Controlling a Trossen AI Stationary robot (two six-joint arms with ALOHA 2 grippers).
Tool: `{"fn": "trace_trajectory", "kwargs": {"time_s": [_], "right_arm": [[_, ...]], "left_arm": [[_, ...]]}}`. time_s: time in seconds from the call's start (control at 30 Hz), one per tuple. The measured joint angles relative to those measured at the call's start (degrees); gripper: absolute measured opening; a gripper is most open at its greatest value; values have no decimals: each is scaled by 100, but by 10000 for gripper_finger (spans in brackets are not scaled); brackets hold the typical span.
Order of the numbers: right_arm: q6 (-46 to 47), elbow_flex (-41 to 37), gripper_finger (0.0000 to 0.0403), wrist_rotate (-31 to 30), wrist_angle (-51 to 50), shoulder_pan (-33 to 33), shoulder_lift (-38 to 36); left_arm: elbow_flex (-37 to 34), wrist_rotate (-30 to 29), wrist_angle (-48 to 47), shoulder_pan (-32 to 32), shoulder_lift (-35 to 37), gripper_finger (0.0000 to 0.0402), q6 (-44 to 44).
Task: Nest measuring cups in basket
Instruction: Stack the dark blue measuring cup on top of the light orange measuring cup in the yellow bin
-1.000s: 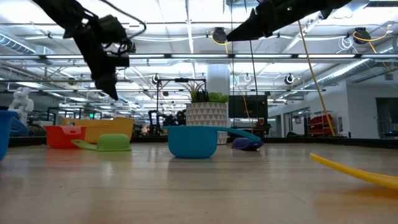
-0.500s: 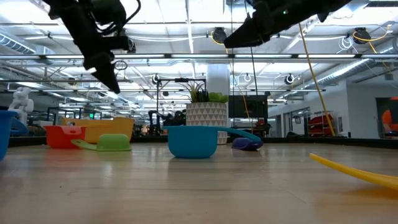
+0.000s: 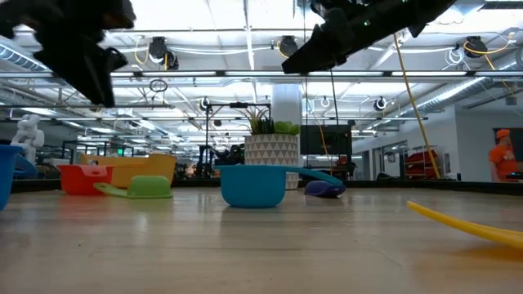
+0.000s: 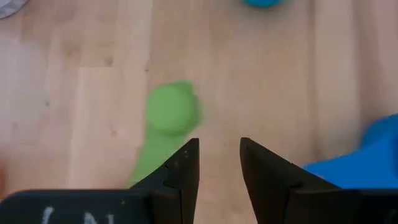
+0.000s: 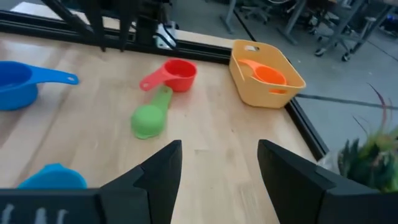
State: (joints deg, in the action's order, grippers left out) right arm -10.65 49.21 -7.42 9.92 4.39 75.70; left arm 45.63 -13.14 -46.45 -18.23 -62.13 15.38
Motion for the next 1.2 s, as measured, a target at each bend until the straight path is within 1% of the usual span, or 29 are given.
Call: {"fn": "trace_trajectory", "kwargs": {"time_s": [0.07,0.2,0.37,0.47,0.57,0.67,0.8,0.9,1.0,1.03,1.2], "right_arm": [[-76,0,203,0,58,-75,1],[-172,0,203,0,306,-186,-1],[-202,0,203,0,484,-267,-2],[-182,0,203,0,511,-268,-2],[-163,0,203,-2,489,-265,-2],[-163,0,203,-2,491,-265,-2],[-189,0,203,-2,489,-265,-4],[-206,0,203,-2,489,-260,-6],[-269,0,203,-2,491,-252,-6],[-301,0,203,-2,491,-252,-6],[-396,0,203,-3,513,-240,-6]], "left_arm": [[0,-152,8,-447,-9,120,390],[0,-191,140,-1328,-150,120,866],[0,-200,819,-2333,-613,120,864],[0,-291,1184,-2719,-975,121,749],[0,-331,1514,-2916,-1306,136,789],[16,-264,1766,-3043,-1572,168,877],[298,-180,1695,-3198,-1845,214,811],[468,29,1710,-3277,-1981,235,701],[464,189,1653,-3329,-2154,236,746],[459,265,1658,-3338,-2243,233,747],[448,266,1861,-3415,-2611,208,548]]}}
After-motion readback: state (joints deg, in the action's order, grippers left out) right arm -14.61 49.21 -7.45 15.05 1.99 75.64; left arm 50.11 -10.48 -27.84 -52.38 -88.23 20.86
